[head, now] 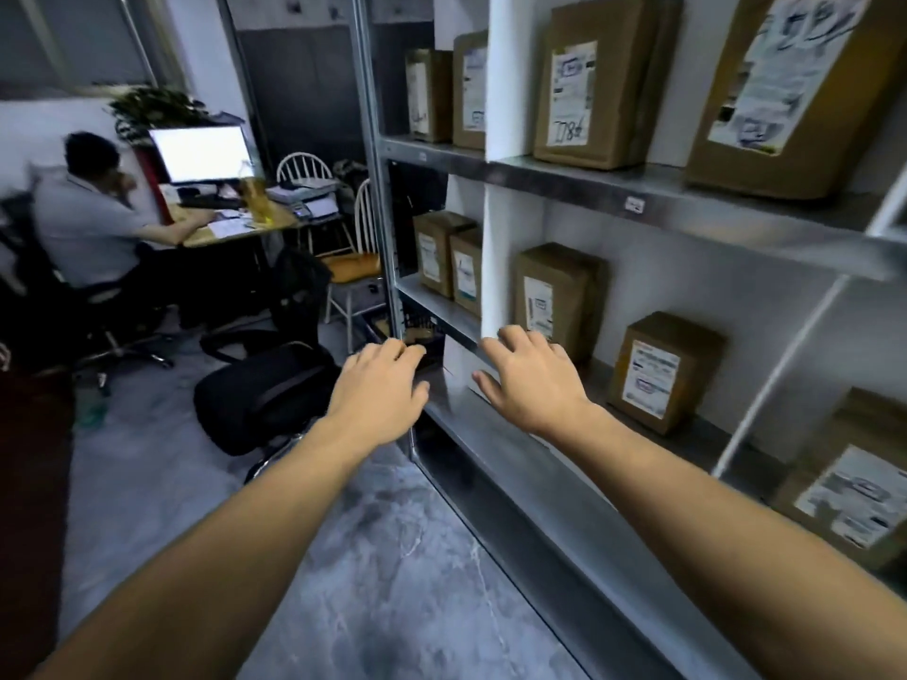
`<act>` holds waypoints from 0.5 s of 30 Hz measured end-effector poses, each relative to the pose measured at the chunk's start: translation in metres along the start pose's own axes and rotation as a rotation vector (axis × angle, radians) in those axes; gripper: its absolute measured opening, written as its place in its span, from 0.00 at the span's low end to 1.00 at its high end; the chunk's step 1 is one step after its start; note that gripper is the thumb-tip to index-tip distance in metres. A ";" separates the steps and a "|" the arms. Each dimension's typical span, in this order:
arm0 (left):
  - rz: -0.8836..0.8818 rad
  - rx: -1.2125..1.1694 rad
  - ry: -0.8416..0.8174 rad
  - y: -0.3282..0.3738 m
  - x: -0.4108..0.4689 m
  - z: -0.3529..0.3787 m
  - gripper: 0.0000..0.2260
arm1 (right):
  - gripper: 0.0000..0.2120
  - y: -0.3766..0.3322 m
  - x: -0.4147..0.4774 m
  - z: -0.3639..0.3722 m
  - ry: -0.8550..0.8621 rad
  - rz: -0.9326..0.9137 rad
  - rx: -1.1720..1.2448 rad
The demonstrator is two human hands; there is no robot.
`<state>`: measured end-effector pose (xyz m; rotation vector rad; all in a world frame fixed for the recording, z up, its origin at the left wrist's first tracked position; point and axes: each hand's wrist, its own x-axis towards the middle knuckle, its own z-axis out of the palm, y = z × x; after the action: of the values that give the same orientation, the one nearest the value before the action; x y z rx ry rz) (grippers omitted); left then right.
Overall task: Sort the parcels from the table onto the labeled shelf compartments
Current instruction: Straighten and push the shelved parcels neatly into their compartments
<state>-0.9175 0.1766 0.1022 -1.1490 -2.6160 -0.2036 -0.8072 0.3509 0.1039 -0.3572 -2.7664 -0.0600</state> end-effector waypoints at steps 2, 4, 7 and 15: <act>-0.014 0.009 -0.008 -0.019 0.027 0.008 0.22 | 0.20 0.001 0.035 0.013 -0.030 -0.014 0.003; -0.038 0.017 0.015 -0.038 0.048 0.016 0.22 | 0.20 0.000 0.069 0.026 -0.058 -0.035 -0.003; -0.080 -0.006 0.015 -0.067 0.070 0.028 0.21 | 0.21 -0.007 0.111 0.042 -0.111 -0.057 0.017; -0.118 -0.048 0.009 -0.150 0.144 0.064 0.21 | 0.21 -0.026 0.212 0.095 -0.189 -0.035 0.066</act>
<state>-1.1334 0.1915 0.0829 -1.0072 -2.6863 -0.2962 -1.0378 0.3846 0.0887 -0.3121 -2.9533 0.0590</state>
